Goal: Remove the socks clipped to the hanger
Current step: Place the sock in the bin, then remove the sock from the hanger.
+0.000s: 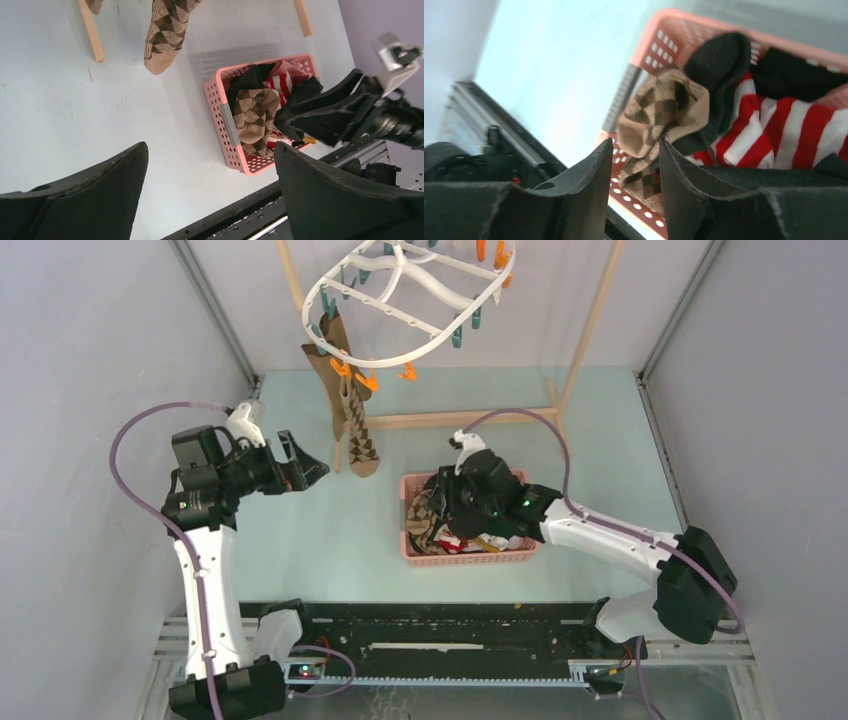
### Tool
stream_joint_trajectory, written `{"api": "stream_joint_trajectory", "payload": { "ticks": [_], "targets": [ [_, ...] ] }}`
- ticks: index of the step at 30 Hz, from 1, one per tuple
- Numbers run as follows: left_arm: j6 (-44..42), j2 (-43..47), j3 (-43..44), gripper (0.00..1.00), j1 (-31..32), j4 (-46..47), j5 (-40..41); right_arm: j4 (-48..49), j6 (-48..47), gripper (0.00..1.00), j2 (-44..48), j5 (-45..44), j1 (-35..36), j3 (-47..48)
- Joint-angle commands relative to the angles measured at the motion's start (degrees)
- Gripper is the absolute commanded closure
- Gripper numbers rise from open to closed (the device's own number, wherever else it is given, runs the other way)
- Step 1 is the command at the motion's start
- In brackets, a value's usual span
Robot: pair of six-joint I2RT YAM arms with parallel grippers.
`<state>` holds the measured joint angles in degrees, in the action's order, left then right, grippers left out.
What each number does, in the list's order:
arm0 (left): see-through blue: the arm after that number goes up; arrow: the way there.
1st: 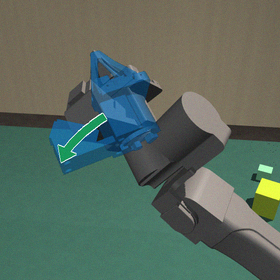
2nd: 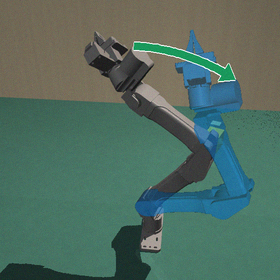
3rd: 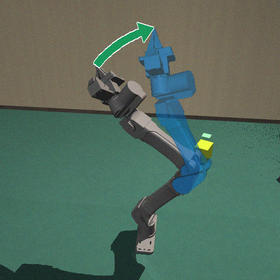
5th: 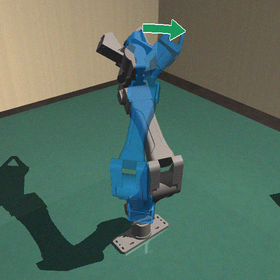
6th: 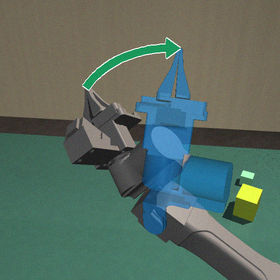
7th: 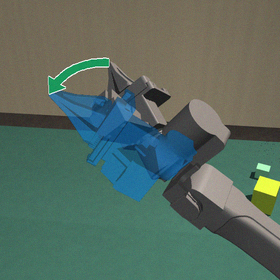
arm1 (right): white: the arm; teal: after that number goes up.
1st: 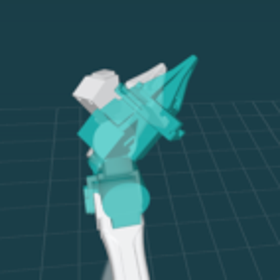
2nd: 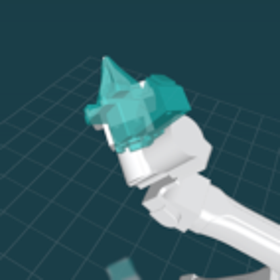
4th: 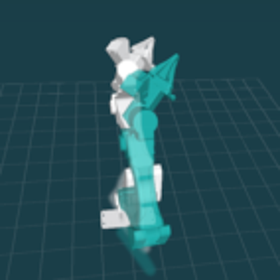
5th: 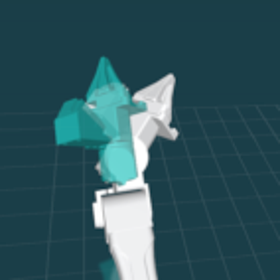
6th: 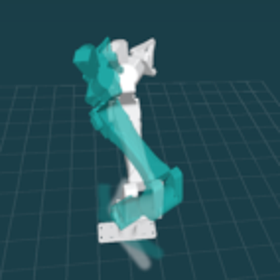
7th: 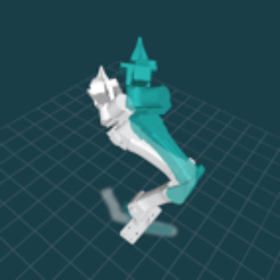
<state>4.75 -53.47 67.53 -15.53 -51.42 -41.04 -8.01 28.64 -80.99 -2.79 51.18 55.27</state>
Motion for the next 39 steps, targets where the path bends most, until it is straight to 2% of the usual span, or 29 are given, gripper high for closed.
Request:
{"api": "stream_joint_trajectory", "payload": {
  "ticks": [1,5,7,11,14,17,21,23,25,29,33,39],
  "targets": [
    [1.11,0.36,0.32,0.00,-1.07,2.57,-2.73,0.91,1.13,0.57,1.04,14.61,-2.88,3.28],
    [1.17,0.49,0.45,0.00,-1.59,2.62,-2.83,5.92,4.45,0.72,-4.07,21.47,-4.53,3.96],
    [0.70,0.32,0.65,0.00,-2.31,2.20,-3.01,6.80,6.17,0.77,-7.38,21.86,-5.29,3.90],
    [0.17,-0.41,1.23,0.00,-5.02,1.68,-4.90,9.33,7.35,0.85,-12.72,17.32,-5.74,1.45],
    [0.17,-1.24,1.70,0.00,-6.77,1.58,-6.54,11.42,8.13,0.88,-14.38,10.40,-5.63,-1.15],
    [0.10,-2.16,2.03,0.00,-7.66,1.31,-6.97,12.50,6.97,0.75,-11.25,-1.30,-3.42,-2.26],
    [-0.38,-2.48,2.26,0.00,-8.68,0.70,-6.84,17.31,-0.37,0.40,-3.16,-16.69,3.30,-1.94],
    [-0.21,-2.80,2.33,0.00,-9.39,0.55,-6.85,20.49,-5.02,0.29,-1.74,-21.48,5.99,0.39],
    [-0.16,-3.37,2.79,0.00,-10.19,0.13,-6.89,22.91,-8.18,0.22,-2.83,-22.66,7.19,3.66],
    [-0.97,-5.28,4.19,0.00,-12.13,-1.91,-6.78,26.90,-13.75,0.15,-9.61,-21.87,7.65,11.43],
    [-2.25,-6.07,4.63,0.00,-13.87,-3.65,-7.36,38.02,-22.80,0.11,-19.53,-21.49,8.32,17.25],
    [-3.27,-5.37,4.68,0.00,-14.20,-5.08,-8.11,38.98,-28.55,0.11,-33.99,-24.15,6.88,32.44]
  ]
}}
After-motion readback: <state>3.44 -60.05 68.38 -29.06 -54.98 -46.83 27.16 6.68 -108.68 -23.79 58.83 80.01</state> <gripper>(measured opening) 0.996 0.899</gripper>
